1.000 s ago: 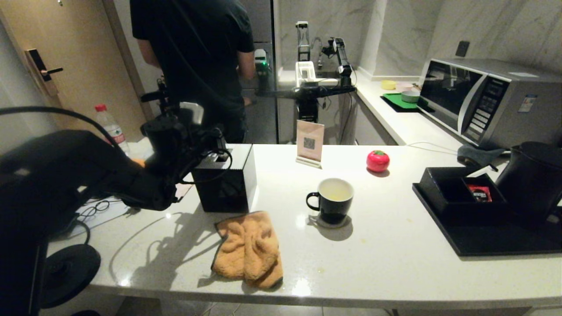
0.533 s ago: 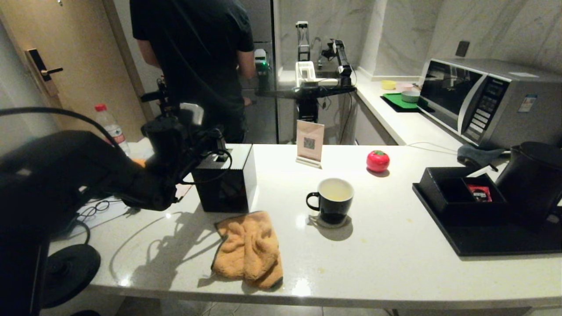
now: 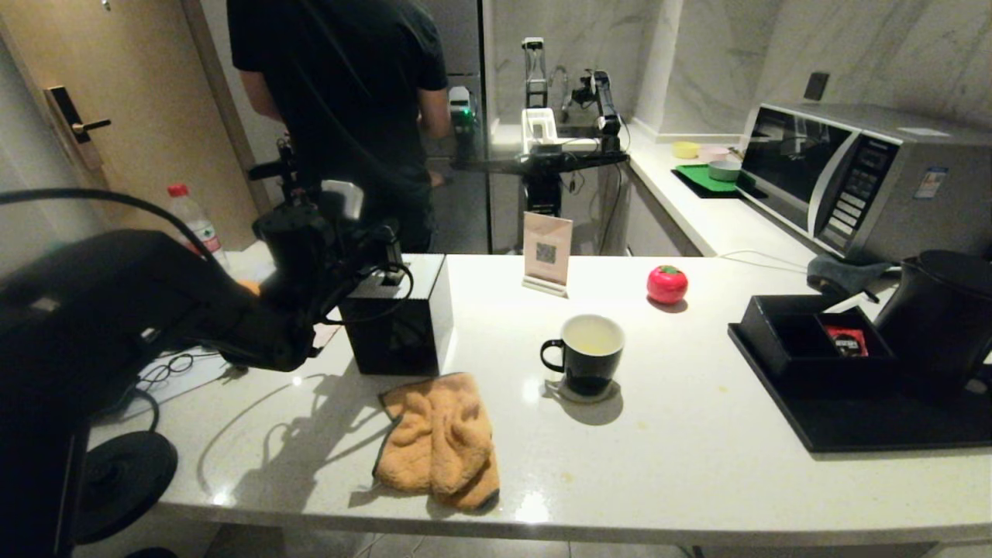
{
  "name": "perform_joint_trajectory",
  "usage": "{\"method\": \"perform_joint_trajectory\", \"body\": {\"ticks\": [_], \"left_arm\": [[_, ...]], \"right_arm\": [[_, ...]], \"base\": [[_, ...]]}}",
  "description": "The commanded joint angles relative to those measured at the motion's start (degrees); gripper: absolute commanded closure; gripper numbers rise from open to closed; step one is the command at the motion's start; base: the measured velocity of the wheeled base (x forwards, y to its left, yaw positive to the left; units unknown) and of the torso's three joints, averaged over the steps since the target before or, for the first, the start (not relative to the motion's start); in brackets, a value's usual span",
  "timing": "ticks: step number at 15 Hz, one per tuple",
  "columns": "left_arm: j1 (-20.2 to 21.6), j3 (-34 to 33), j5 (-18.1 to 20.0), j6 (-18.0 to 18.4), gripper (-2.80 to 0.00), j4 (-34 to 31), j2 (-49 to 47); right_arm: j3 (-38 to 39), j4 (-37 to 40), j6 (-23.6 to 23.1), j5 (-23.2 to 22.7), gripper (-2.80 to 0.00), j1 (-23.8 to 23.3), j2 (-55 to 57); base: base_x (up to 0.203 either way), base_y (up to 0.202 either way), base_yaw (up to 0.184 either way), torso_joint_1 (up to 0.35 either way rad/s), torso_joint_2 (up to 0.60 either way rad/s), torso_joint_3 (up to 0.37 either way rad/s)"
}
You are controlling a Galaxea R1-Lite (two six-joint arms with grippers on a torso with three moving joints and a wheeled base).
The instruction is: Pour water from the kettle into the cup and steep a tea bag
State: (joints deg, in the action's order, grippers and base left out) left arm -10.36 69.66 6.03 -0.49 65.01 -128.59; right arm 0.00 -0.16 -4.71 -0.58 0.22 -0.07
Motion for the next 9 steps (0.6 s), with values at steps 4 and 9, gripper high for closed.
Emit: {"method": "perform_joint_trajectory", "body": {"ticks": [4,9], "left_arm": [[-0.8,-0.4,0.0,0.0,0.0,0.5,-0.8],[-1.2,-0.6,-0.1,0.1,0.0,0.6,-1.1]], "right_arm": [[0.0,0.0,0.0,0.0,0.0,0.0,0.1],[-0.1,0.0,0.0,0.0,0.0,0.0,0.1]], "base": [[0.0,0.0,0.0,0.0,0.0,0.0],[0.0,0.0,0.0,0.0,0.0,0.0]]}}
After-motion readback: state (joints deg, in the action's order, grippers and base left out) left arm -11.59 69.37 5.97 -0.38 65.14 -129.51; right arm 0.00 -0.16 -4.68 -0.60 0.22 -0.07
